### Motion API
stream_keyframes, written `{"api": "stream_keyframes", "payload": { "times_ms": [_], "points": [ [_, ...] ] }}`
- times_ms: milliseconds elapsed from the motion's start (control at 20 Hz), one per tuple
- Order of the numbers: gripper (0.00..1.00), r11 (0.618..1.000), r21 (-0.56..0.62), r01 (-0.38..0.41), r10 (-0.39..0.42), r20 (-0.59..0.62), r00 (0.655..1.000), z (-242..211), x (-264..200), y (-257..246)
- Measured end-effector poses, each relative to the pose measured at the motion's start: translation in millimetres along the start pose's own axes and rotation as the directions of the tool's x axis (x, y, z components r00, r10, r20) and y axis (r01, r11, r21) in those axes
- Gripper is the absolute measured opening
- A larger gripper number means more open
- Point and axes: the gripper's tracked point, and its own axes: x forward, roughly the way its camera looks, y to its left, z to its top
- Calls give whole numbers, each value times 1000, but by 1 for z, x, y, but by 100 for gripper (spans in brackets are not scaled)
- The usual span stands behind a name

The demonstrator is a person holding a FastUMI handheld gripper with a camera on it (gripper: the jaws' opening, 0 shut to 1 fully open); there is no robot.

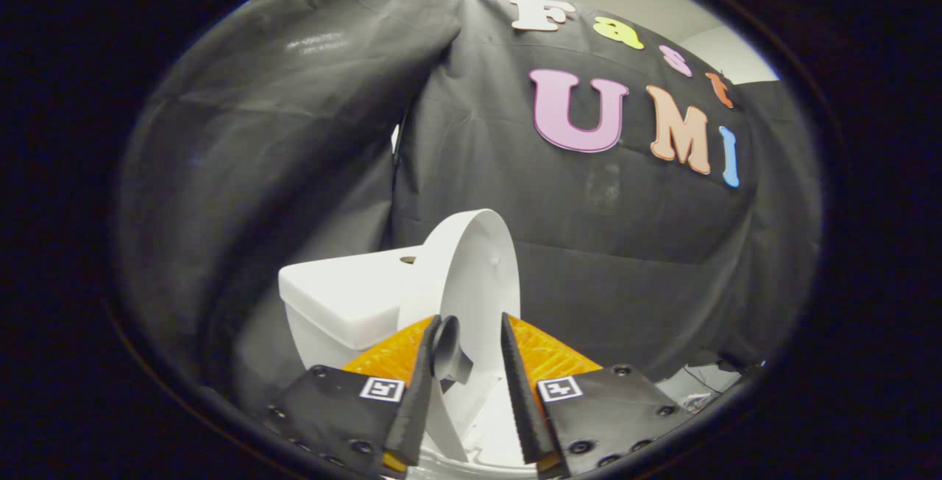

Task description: Open the toilet lid.

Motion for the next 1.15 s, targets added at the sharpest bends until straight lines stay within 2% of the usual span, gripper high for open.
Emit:
{"api": "stream_keyframes", "payload": {
  "times_ms": [150,300,400,450,650,750,900,1150],
  "points": [
    [69,1000,-1,0,0,-9,1000,-1,0,-2],
    [73,1000,-23,1,-1,-7,1000,2,-2,-4],
    [77,994,28,-110,109,40,993,9,-3,18],
    [79,990,48,-133,129,83,988,19,-9,23],
    [85,988,105,-113,91,194,977,54,-21,2],
    [85,988,135,-72,41,223,974,61,-30,-22],
    [85,987,151,57,-91,232,968,64,-44,-81],
    [84,951,129,283,-305,214,928,54,-80,-178]
  ]
}}
